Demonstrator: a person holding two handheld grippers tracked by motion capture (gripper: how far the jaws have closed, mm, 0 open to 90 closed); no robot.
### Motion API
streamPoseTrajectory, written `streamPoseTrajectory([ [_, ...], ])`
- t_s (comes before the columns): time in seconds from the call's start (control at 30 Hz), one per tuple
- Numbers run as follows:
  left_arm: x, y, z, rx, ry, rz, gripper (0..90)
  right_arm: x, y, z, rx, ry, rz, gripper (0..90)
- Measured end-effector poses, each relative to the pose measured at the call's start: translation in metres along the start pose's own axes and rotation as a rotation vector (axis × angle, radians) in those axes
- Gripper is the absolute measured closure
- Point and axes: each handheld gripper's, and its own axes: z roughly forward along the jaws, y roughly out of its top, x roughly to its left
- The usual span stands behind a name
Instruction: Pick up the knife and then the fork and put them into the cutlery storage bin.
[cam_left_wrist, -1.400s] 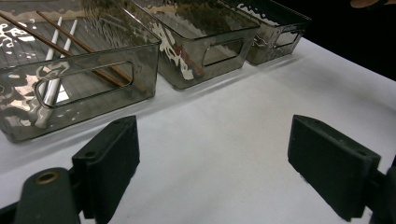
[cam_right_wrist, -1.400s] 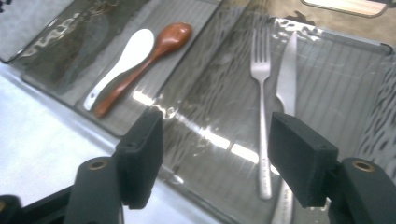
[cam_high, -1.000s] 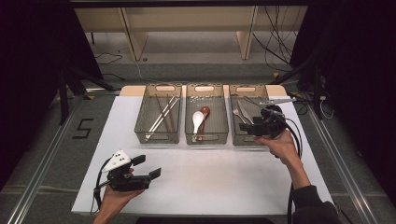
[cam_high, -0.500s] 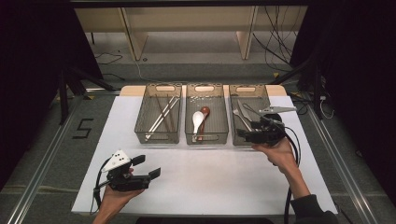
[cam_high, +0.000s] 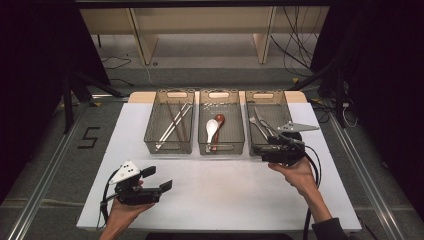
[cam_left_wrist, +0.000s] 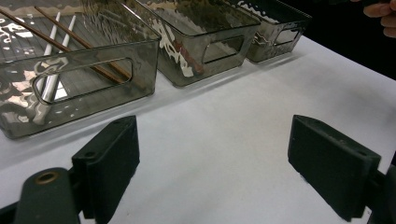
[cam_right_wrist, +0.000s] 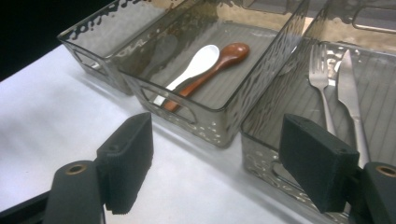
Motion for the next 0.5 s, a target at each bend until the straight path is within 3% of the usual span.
streamPoseTrajectory([
  [0.5, 0.0, 0.0, 0.0, 0.007, -0.003, 0.006, 16.3, 0.015, -0.018, -0.006, -0.043, 0.024, -0.016, 26.8],
])
